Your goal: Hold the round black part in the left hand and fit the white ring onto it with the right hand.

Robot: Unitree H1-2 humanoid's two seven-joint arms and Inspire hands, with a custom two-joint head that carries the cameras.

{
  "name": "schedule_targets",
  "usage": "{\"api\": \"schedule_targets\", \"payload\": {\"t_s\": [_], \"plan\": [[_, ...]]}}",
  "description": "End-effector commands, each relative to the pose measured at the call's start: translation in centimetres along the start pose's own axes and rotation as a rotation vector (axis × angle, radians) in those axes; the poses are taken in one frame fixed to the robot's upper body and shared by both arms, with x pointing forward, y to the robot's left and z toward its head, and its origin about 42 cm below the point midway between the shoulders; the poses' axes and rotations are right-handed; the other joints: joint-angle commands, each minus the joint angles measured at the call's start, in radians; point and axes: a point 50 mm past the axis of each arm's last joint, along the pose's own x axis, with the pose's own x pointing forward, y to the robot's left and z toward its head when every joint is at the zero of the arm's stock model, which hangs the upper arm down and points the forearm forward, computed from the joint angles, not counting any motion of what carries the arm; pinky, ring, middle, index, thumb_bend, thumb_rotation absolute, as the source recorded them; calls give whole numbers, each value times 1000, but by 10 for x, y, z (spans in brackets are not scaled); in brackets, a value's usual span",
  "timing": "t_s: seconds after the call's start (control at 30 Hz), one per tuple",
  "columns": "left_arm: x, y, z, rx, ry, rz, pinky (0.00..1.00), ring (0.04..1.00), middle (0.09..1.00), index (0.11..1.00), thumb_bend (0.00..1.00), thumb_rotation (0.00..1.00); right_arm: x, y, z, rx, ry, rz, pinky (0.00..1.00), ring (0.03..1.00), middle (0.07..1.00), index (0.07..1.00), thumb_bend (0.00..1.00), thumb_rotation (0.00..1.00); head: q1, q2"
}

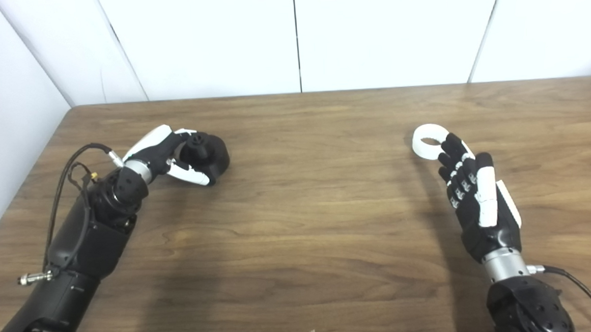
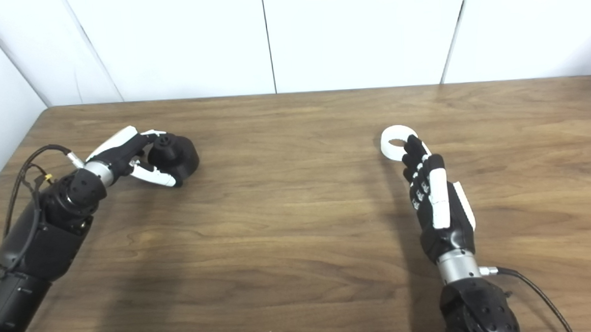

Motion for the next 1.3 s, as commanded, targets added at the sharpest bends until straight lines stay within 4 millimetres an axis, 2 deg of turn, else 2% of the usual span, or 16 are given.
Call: {"api": "schedule_targets", "payload": {"t_s": [0.0,0.23,0.53,0.9,1.27], "plan": [[1,31,13,43,-45,95,893,1000,1000,830,940,208,-1,0,14,-12,-83,12,1000,977,961,942,636,1000,1,1],[1,32,11,44,-44,114,916,1000,999,774,861,188,-2,0,14,-16,-76,14,1000,975,957,942,629,1000,1,2],[0,30,11,42,-45,119,901,1000,998,735,815,142,-1,0,16,-12,-79,27,1000,977,953,944,638,1000,3,3],[-3,24,13,33,-67,131,923,1000,974,701,806,115,0,1,17,-16,-73,34,1000,986,960,956,648,1000,6,7],[-15,12,20,20,-96,96,907,1000,964,702,825,126,3,0,19,-27,-78,39,1000,982,957,950,643,1000,8,11]]}}
